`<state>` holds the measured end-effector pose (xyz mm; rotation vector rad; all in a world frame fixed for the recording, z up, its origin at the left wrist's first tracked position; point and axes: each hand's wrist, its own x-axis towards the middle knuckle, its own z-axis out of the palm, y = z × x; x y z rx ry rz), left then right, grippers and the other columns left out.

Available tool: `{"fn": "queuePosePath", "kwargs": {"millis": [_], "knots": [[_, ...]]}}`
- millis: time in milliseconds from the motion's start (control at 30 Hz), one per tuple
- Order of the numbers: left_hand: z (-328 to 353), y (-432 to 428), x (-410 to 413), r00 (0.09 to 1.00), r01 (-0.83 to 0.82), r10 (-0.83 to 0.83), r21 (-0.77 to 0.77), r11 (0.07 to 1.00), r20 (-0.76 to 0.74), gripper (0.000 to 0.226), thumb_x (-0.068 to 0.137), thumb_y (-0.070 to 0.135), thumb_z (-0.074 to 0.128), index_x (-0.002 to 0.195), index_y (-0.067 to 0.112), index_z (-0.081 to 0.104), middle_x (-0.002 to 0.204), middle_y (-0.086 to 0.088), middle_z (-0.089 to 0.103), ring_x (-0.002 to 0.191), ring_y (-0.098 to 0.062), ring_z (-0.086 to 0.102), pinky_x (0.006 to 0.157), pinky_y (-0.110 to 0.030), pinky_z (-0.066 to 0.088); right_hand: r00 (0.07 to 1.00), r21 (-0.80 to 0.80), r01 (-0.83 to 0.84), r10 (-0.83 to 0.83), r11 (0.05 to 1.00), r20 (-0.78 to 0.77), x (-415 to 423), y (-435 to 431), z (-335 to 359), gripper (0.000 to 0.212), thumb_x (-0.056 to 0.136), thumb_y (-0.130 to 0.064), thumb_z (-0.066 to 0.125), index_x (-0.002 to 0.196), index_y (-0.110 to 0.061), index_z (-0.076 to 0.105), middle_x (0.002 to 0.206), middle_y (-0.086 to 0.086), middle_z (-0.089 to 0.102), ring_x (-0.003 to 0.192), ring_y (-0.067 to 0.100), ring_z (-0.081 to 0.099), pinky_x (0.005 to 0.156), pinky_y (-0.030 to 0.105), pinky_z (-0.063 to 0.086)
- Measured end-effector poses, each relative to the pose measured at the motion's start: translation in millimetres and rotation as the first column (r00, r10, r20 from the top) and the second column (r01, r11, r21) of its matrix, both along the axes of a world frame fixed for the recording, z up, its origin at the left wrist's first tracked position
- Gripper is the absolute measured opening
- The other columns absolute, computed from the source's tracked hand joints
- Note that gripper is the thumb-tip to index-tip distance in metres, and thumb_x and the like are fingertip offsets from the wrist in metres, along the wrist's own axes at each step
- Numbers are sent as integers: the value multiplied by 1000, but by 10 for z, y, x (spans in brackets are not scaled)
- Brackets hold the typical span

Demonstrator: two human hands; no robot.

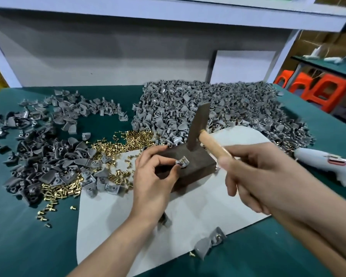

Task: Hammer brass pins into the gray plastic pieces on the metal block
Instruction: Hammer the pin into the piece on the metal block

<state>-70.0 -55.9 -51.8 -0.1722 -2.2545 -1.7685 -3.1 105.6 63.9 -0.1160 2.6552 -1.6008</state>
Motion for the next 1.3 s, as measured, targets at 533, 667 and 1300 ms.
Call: {"fn": "queuePosePath", "kwargs": {"millis": [533, 667, 1300], "knots": [[-40, -20, -1, 1000, -9, 10, 28, 1000, -24, 25, 80, 12, 76, 71, 34, 69, 116, 35, 53, 124, -6, 45, 105, -42, 40, 989, -97, 67, -79, 993, -126, 32, -67, 137, 32, 95, -21, 46, 110, -41, 66, 48, 4, 51, 26, 15, 40, 31, 16, 33], [-33, -9, -6, 1000, -16, 17, 33, 999, -20, 23, 78, 9, 77, 71, 31, 71, 115, 29, 57, 122, -10, 48, 105, -42, 39, 1000, -86, 11, -8, 996, 28, 65, -175, -153, 33, 99, -21, 43, 110, -45, 63, 51, 1, 49, 29, 16, 39, 31, 16, 31], [-35, -5, -9, 1000, -26, 26, 3, 1000, -2, 16, 76, 17, 73, 74, 31, 67, 111, 24, 56, 117, -5, 47, 101, -39, 42, 947, 637, 321, -222, 701, -233, -711, 142, -739, 33, 96, -26, 46, 125, -32, 60, 109, 3, 61, 99, 31, 59, 82, 37, 46]]}}
